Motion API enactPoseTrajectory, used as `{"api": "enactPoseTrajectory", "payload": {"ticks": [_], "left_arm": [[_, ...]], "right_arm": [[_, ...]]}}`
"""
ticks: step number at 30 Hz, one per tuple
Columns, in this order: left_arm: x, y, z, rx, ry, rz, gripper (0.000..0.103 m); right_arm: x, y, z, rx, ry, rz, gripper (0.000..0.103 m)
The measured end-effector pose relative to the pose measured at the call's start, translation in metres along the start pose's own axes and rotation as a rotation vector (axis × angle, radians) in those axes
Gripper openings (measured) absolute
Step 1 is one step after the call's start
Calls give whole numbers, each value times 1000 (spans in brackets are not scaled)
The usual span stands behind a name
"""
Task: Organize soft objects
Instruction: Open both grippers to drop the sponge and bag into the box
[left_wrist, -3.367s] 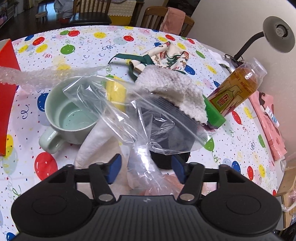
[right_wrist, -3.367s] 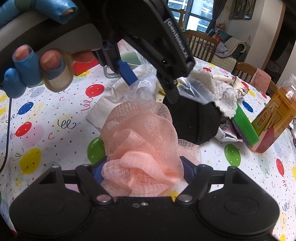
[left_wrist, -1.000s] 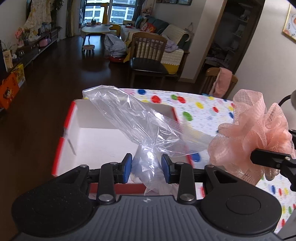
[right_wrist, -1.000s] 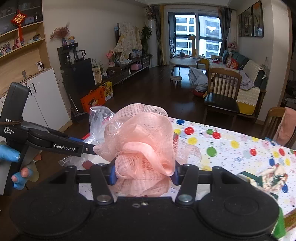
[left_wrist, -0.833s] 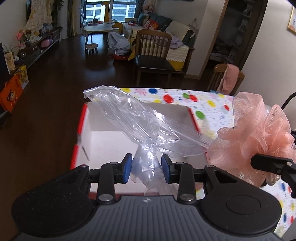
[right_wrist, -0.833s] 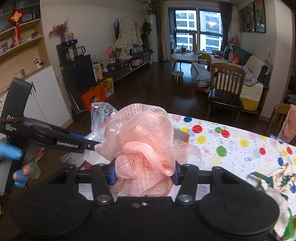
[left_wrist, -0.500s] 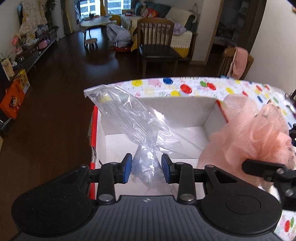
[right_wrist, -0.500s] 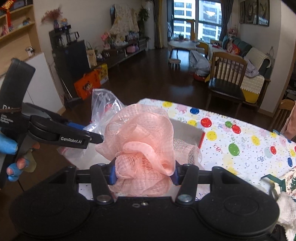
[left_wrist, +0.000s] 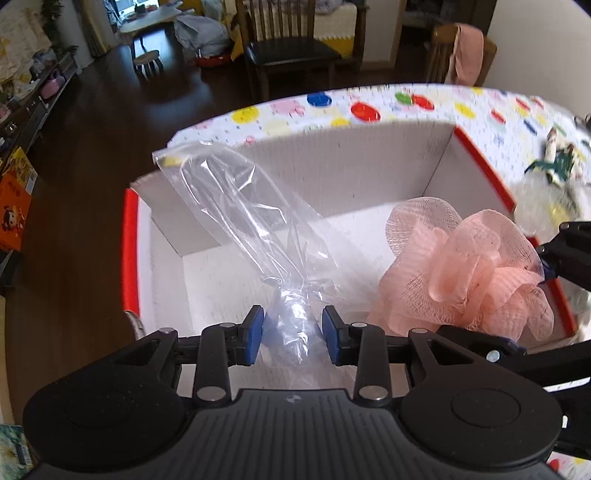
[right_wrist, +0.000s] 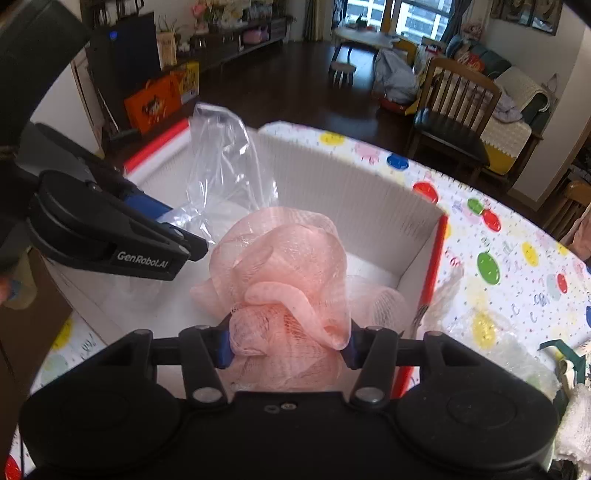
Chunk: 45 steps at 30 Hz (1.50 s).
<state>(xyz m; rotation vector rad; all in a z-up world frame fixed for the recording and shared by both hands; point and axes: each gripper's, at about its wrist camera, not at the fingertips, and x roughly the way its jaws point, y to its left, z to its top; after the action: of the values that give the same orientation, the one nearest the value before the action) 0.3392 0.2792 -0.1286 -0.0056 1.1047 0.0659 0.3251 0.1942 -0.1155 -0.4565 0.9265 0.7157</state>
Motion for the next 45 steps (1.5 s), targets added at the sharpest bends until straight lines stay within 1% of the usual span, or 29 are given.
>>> {"api": "enactPoseTrajectory", "payload": {"ticks": [7,9,13,14,15,16,17,18,21,25,27,31,33,38,43,45], "left_arm": [[17,-3,0,14,60,-14,34],[20,-4,0,14,76,-20,34],[24,-5,0,13,97,-7,35],[24,-6,-1,11,98,-5,40],[24,-6,-1,7,97,-2,51],[24,-5,-2,5,96,1,59],[24,-5,-2,5,93,3,71],[22,-6,-2,7,84,5,74],[15,-9,-2,12,57,-6,74],[7,-9,-1,16,45,0,74],[2,-8,-2,10,40,1,74],[-11,-3,-4,-2,15,3,74],[-19,0,-5,-13,-2,-5,74],[-50,5,-9,-62,-82,-44,74],[-83,-2,-14,-81,-155,-62,74],[-96,-6,-17,-89,-187,-82,74]], "right_arm": [[16,7,-9,-18,54,-9,53],[15,8,-8,-21,51,-11,55],[14,7,-7,-16,47,-9,59],[13,8,-7,-17,42,-9,60],[12,7,-7,-16,39,-7,62],[14,4,-4,-13,38,-4,63],[13,3,-4,-7,38,0,64],[12,2,-4,-3,38,4,66],[8,2,-4,-5,29,14,71],[-3,4,-5,-6,5,20,74],[-11,4,-5,-9,-15,23,79],[-28,5,-4,-12,-50,33,79],[-38,4,-3,-3,-71,42,81],[-69,0,-4,12,-135,78,84],[-101,-7,-9,39,-196,106,87],[-114,-11,-13,48,-223,112,87]]}}
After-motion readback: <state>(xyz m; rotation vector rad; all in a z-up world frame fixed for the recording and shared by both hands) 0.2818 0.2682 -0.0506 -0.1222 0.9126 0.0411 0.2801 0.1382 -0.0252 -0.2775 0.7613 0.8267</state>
